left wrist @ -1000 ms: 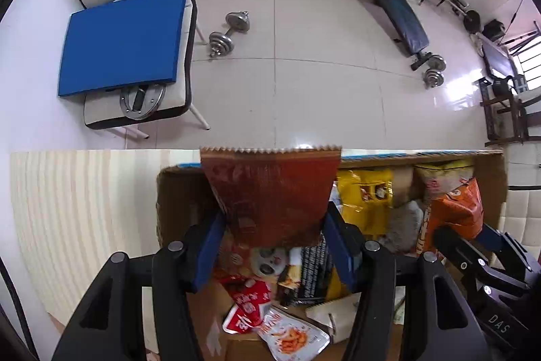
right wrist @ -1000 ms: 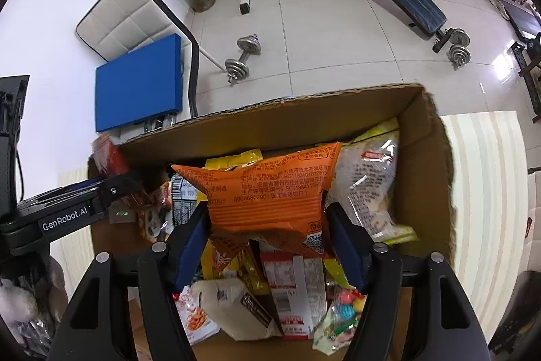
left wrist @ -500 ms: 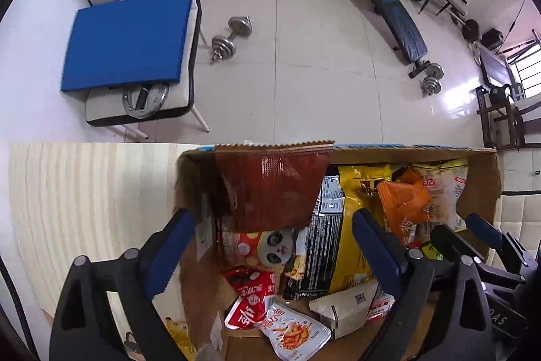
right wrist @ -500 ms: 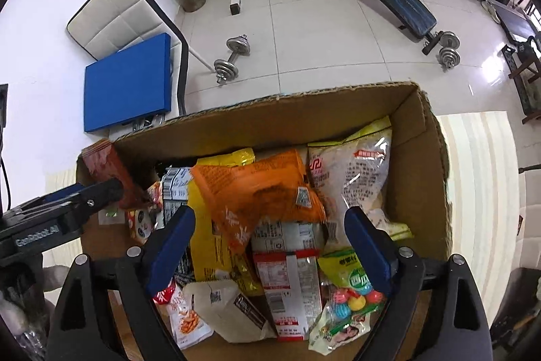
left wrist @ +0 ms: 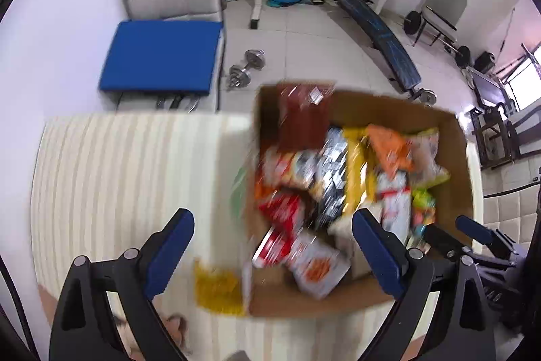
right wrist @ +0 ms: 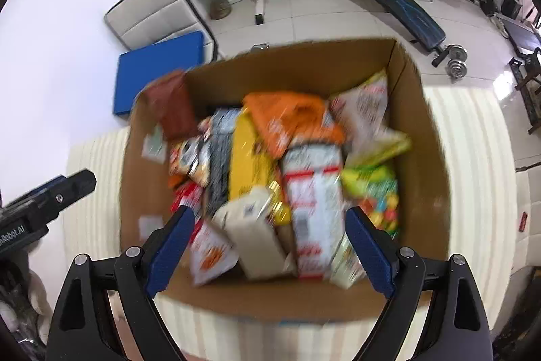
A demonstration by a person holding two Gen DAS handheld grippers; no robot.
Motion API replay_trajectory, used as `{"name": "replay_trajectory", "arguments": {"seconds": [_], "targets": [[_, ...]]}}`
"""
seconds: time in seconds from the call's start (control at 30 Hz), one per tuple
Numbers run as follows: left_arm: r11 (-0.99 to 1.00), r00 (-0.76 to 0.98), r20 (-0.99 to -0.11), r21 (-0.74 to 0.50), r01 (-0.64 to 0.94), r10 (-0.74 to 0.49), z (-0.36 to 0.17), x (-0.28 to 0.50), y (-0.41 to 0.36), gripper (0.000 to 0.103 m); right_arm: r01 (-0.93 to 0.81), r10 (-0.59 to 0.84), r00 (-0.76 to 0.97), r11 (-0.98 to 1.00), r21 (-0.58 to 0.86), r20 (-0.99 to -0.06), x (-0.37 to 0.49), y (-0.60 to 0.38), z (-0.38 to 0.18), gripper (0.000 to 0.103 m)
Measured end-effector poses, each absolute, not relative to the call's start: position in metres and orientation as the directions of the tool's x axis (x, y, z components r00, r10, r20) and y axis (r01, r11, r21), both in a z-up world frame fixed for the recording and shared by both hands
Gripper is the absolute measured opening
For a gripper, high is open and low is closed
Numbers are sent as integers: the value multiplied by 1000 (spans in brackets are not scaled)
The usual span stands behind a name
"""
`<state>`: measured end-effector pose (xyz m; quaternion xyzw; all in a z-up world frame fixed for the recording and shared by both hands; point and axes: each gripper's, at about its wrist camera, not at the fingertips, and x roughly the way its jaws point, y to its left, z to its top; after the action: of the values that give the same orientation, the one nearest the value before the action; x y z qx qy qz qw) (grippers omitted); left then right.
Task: Organize snacks
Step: 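Grasp the yellow snack bag on the table with the left gripper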
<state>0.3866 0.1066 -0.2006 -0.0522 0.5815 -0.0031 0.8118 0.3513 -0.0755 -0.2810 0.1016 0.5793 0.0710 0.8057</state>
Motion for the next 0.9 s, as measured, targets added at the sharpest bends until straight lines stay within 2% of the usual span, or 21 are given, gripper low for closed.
{"name": "replay_trajectory", "arguments": {"seconds": [0.13, 0.37, 0.83, 0.87, 0.9], "targets": [[988, 289, -957, -63, -142, -19, -220, 341, 138, 96, -11, 261, 292, 963, 270, -920, 314, -64, -291, 93], [965, 146, -987, -98, -242, -63, -282, 297, 171, 96, -23, 286, 261, 957, 290, -922, 276, -44, -304, 93], [991, -23, -999, -39, -130, -43, -383, 329, 153, 96, -29, 258, 246, 965, 259, -934, 270, -21, -310, 93], [993, -10, -999, -37, -114, -38, -385, 331, 150, 88, -22, 258, 245, 965, 260, -935, 271, -22, -310, 93], [993, 2, -999, -41, -107, -41, -385, 331, 149, 65, -18, 257, 244, 965, 261, -935, 272, -24, -311, 93]]}}
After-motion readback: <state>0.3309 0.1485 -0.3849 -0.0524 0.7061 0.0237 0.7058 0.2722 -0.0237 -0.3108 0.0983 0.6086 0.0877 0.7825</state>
